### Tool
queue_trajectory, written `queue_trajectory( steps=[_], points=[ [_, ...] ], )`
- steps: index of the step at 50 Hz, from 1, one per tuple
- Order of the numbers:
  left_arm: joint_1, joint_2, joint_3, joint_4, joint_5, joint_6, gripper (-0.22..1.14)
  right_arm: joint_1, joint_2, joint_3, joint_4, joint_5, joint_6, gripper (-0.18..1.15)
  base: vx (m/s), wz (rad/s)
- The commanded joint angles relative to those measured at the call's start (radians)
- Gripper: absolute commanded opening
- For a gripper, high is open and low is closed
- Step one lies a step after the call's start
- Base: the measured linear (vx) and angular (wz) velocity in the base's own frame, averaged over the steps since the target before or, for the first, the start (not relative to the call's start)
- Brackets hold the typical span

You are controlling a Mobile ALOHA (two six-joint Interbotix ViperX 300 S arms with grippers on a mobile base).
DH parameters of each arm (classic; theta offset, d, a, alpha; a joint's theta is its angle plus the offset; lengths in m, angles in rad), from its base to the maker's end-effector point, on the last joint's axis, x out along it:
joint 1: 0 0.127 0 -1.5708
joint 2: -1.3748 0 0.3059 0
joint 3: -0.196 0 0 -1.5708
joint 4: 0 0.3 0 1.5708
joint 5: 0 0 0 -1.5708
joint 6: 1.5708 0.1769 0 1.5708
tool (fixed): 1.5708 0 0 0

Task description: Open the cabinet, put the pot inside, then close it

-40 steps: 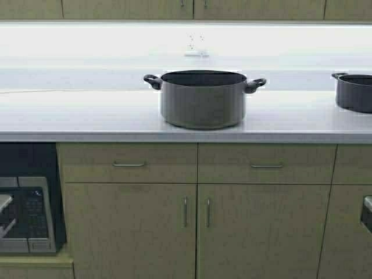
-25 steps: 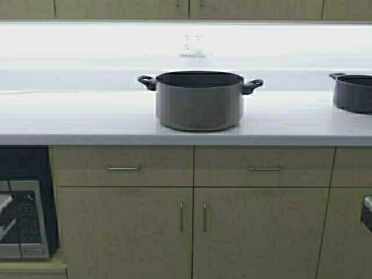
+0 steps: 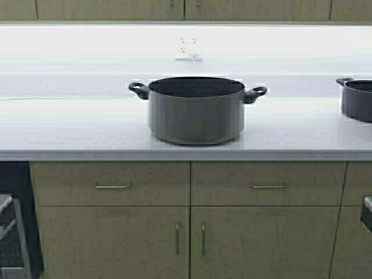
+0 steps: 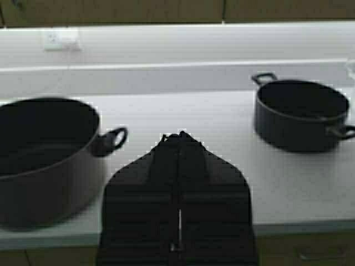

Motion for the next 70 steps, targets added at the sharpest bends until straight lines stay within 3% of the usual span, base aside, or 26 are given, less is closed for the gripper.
queue_trajectory(
  steps=[1,42,45,48,56,58,63,70],
  points=[
    [-0.002,0.014,-0.009,0.003,-0.008,-0.002,0.02,0.003,0.005,-0.018,0.000,-0.005,0.000,0.05,0.32,0.04],
    [-0.003,-0.011,0.028,0.002,-0.029,-0.011,0.03,0.008,-0.012,-0.025,0.000,0.028,0.018,0.06,0.30,0.03],
    [-0.008,-0.026,0.035,0.003,-0.023,-0.014,0.10,0.040,-0.003,-0.028,0.000,0.025,0.038,0.14,0.25,-0.08],
    [-0.040,-0.052,0.043,0.003,-0.003,-0.017,0.27,0.104,0.006,-0.026,-0.003,0.028,0.049,0.33,0.22,-0.08],
    [-0.230,-0.101,0.044,0.017,0.114,-0.026,1.08,0.334,0.031,-0.040,-0.003,0.026,0.060,1.09,0.17,-0.05],
    [-0.276,-0.100,0.048,0.017,0.110,-0.021,1.11,0.382,0.043,-0.057,0.005,0.021,0.061,1.12,0.13,-0.01],
    [-0.347,-0.067,0.052,0.018,0.077,-0.015,0.99,0.476,0.107,-0.110,0.011,-0.011,0.060,1.00,0.11,-0.01],
    [-0.382,0.057,0.034,0.018,-0.025,-0.014,1.02,0.555,0.281,-0.196,0.011,-0.127,0.052,1.02,0.07,-0.01]
  ],
)
